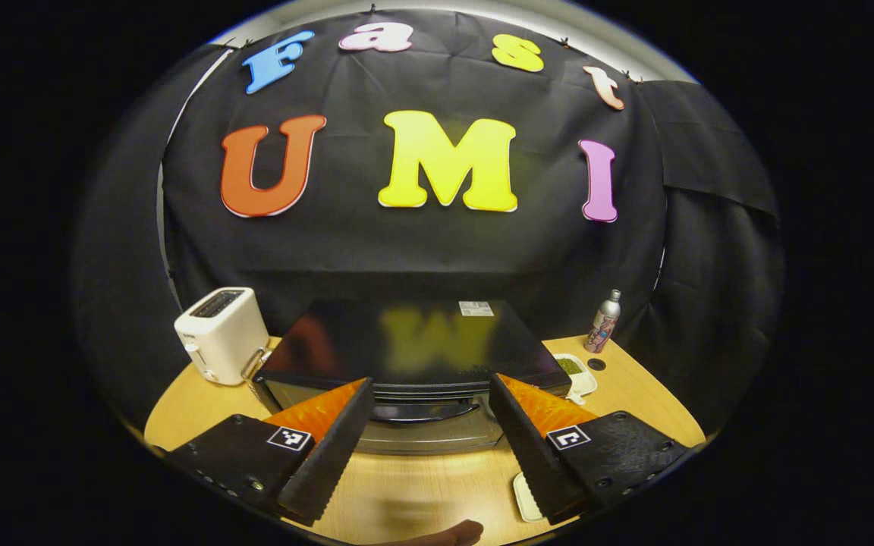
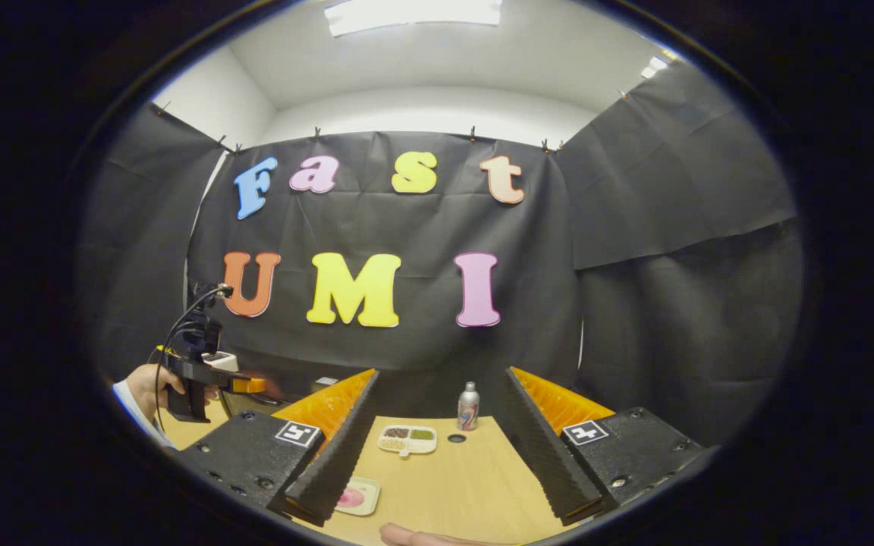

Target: Open the electric oven with the left hand, put the food in, and close the electric oven.

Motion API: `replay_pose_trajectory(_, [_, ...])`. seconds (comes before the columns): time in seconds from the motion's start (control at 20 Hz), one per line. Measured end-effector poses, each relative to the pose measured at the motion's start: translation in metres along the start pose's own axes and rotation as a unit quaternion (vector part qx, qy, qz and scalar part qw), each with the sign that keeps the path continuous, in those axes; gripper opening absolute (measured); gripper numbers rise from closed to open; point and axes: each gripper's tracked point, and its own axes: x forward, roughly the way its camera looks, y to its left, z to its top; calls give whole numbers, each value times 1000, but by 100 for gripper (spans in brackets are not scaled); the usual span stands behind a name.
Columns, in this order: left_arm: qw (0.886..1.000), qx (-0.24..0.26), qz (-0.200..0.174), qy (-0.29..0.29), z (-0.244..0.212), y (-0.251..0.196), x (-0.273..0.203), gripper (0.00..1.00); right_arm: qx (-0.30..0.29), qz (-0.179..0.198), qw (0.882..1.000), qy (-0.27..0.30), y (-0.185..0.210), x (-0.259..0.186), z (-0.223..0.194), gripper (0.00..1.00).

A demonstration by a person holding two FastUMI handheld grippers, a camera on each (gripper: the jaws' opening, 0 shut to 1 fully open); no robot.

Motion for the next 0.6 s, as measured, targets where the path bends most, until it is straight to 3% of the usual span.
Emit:
replay_pose_trajectory(0.15, [999,-10,19,30,-12,14,23,96,-3,-5,1000,-2,-3,3,-3,97])
replay_pose_trajectory(0.2, [999,-12,28,37,-16,18,28,84,-3,-4,1000,0,-3,4,-5,97])
replay_pose_trajectory(0.25, [999,-5,40,34,-13,25,33,82,-3,-6,1000,0,-4,5,-6,98])
replay_pose_trajectory(0.3, [998,0,51,39,-15,30,33,94,-3,-7,1000,-2,-5,6,-6,98])
replay_pose_trajectory(0.6, [998,19,49,35,-16,29,35,93,4,-3,1000,-2,-1,10,-11,98])
